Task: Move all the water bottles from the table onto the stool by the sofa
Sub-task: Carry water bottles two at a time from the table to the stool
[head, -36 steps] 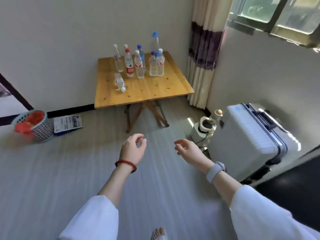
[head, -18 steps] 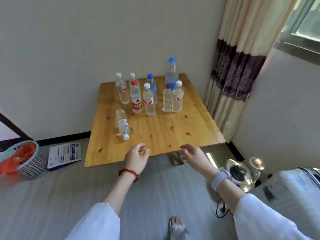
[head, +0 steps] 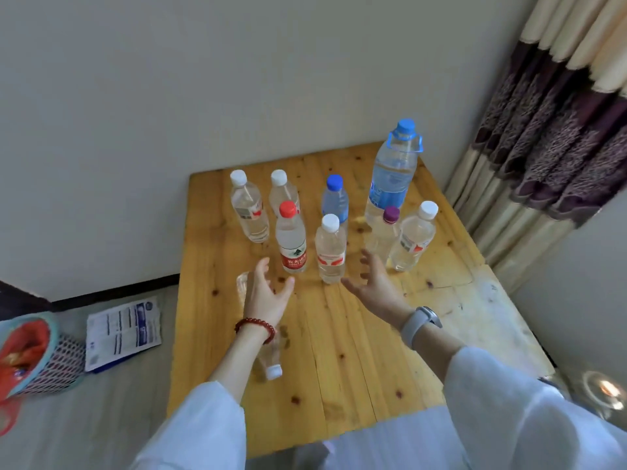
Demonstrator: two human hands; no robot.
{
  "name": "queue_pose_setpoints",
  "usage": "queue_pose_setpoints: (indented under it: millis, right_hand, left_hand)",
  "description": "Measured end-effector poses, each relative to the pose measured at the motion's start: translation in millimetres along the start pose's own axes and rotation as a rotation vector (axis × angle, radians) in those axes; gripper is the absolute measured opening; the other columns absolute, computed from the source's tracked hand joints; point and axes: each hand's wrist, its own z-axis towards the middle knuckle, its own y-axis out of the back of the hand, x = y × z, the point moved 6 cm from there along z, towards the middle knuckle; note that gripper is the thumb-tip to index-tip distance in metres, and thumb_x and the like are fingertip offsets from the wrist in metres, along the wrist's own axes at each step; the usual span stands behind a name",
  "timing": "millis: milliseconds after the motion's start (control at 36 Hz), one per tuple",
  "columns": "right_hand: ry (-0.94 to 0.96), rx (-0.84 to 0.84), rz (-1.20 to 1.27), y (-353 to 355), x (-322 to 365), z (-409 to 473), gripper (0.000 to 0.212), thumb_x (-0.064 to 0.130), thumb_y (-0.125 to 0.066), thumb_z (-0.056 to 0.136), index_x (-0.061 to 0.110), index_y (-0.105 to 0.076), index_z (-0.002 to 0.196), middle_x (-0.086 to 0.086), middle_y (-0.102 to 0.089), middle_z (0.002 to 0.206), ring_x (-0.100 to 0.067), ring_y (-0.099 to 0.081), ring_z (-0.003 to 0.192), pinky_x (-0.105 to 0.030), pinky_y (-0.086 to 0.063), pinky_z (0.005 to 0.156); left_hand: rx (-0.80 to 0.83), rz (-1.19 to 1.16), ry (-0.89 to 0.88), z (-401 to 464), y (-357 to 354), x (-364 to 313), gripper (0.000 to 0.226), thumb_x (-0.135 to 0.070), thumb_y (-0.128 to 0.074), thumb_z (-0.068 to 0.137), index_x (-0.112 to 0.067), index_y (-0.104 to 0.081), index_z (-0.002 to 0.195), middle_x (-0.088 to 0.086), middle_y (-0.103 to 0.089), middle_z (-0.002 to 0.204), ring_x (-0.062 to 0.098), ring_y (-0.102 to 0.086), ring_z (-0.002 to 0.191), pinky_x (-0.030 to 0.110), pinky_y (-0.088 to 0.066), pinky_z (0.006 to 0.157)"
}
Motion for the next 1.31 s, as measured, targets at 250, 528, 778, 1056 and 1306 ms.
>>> queue_pose_setpoints:
  millis: [250, 528, 778, 1056, 1306]
  right_hand:
    - [-0.069, -0.047, 0.072, -38.4, -14.1, 87.7, 0.090, 0.026, -0.075, 0.073, 0.017, -0.017, 0.142, -0.005, -0.032, 0.142, -0.020, -0.029, 0.134, -0.028, -0.028, 0.108]
    - [-0.125, -0.116, 0.210, -44.0, -22.4, 84.0, 0.081, 0.033, -0.078, 0.070, 0.024, -0.026, 0.132, 0.006, -0.045, 0.126, -0.006, -0.045, 0.113, -0.011, -0.037, 0.091]
    - [-0.084, -0.308, 0.230, 0.3, -13.1, 11.2, 0.051, 0.036, -0.067, 0.076, 0.054, -0.033, 0.111, 0.014, -0.050, 0.111, 0.013, -0.055, 0.091, -0.003, -0.043, 0.072]
    - [-0.377, -0.542, 0.013, 71.9, -66.9, -164.2, 0.075, 0.067, -0.050, 0.071, 0.026, -0.030, 0.131, 0.000, -0.064, 0.089, -0.013, -0.062, 0.079, -0.039, -0.052, 0.074]
    - [-0.636, -0.874, 0.070, 105.7, -125.1, -432.2, 0.066, 0.065, -0.050, 0.076, 0.025, -0.031, 0.125, 0.012, -0.056, 0.073, -0.018, -0.061, 0.082, -0.037, -0.046, 0.078]
  left_hand:
    - [0.169, -0.080, -0.146, 127.5, -34.3, 6.0, 0.084, -0.023, -0.074, 0.073, -0.013, -0.023, 0.139, 0.006, -0.036, 0.140, 0.017, -0.033, 0.129, 0.029, -0.030, 0.106]
    - [0.222, -0.148, -0.321, 147.1, -45.3, 4.3, 0.060, -0.017, -0.079, 0.066, -0.027, -0.045, 0.114, -0.009, -0.055, 0.105, -0.010, -0.051, 0.097, 0.002, -0.037, 0.079]
    - [0.371, -0.266, -0.237, 94.0, -57.6, -14.1, 0.056, -0.056, -0.063, 0.059, -0.037, -0.046, 0.109, -0.010, -0.056, 0.106, -0.007, -0.051, 0.102, 0.012, -0.039, 0.085]
    - [0.735, -0.147, -0.405, -48.6, -136.2, -81.1, 0.060, -0.067, -0.049, 0.055, -0.028, -0.046, 0.100, -0.013, -0.057, 0.090, -0.001, -0.055, 0.082, 0.006, -0.041, 0.061]
    - [1.086, -0.039, -0.605, -290.7, -212.9, -115.2, 0.053, -0.073, -0.054, 0.055, -0.034, -0.048, 0.090, -0.018, -0.060, 0.086, -0.008, -0.059, 0.078, 0.014, -0.042, 0.062]
